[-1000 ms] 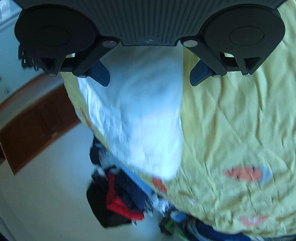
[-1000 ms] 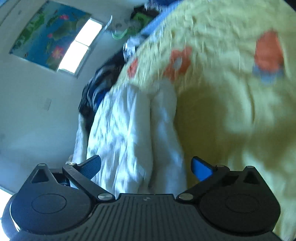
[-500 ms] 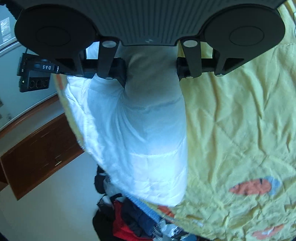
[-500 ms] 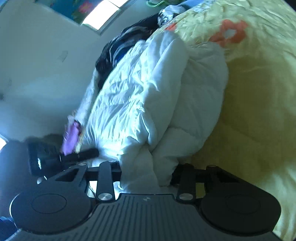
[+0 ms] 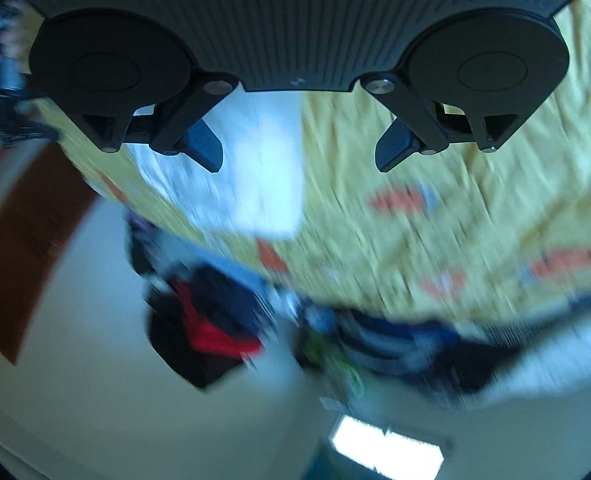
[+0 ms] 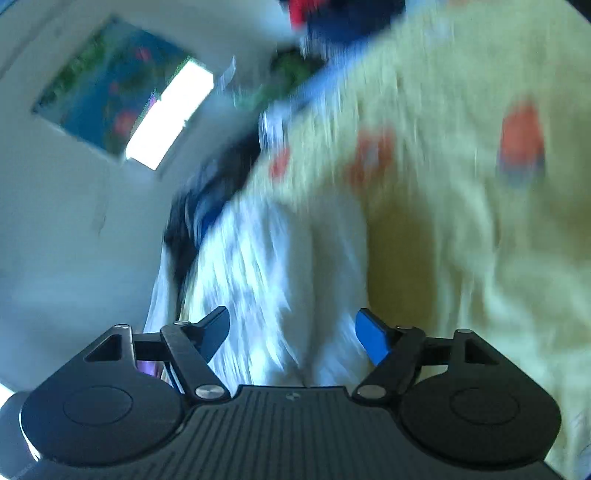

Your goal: Fold small clothes

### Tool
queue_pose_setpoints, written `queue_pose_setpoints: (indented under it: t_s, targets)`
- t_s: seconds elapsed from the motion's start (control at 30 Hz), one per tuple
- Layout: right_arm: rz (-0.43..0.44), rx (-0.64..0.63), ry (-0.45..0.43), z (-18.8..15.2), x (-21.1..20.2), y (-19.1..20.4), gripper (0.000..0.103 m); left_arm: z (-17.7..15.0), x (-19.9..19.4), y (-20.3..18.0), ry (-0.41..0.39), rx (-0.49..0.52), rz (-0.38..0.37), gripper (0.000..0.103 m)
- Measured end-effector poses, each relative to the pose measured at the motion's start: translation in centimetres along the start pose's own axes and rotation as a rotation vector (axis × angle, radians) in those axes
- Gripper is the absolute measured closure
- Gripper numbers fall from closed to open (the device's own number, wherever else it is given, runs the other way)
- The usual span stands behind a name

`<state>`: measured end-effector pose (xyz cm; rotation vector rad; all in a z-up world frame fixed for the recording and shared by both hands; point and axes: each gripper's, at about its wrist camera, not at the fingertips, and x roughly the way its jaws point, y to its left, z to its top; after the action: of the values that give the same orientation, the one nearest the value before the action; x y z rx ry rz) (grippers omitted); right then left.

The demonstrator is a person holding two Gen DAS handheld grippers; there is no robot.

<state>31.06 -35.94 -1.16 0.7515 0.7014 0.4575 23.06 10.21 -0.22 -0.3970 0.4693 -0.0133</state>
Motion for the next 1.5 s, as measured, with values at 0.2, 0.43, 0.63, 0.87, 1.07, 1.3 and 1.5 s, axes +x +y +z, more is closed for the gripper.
queue_pose_setpoints:
  t_s: [0.2, 0.43, 0.63, 0.87, 1.07, 1.3, 1.5]
  targets:
    - [-0.038, -0.228, -0.016, -0.2, 6.2, 7.0, 0.007, -1.9, 6.4, -8.9, -0.007, 0.232, 0.097, 0.013]
    - [-0.264, -0.341, 0.133, -0.7, 17.0, 5.8, 0.012, -4.6, 13.4, -10.7, 0.128, 0.361, 0.175, 0.011]
    - [-0.283, -0.447, 0.156, -2.3, 19.5, 4.9, 0.004, -5.5, 15.7, -9.5, 0.163, 0.325, 0.156, 0.006]
    - [-0.274, -0.345, 0.103, -1.1, 17.3, 5.1, 0.010, -5.0, 12.5, -8.4, 0.121, 0.256, 0.124, 0.006]
    - [-0.114, -0.204, -0.028, -2.5, 9.1, 5.5, 0.001, -6.0, 4.5, -7.9, -0.001, 0.201, 0.062, 0.006]
    - [-0.234, -0.225, 0.053, -4.5, 12.7, 3.2, 0.002, -9.6, 6.7, -9.7, 0.078, 0.403, 0.084, 0.004]
    - [-0.233, -0.265, 0.112, -4.5, 13.5, 2.0, 0.003, -9.1, 8.5, -8.8, 0.162, 0.388, 0.069, 0.000]
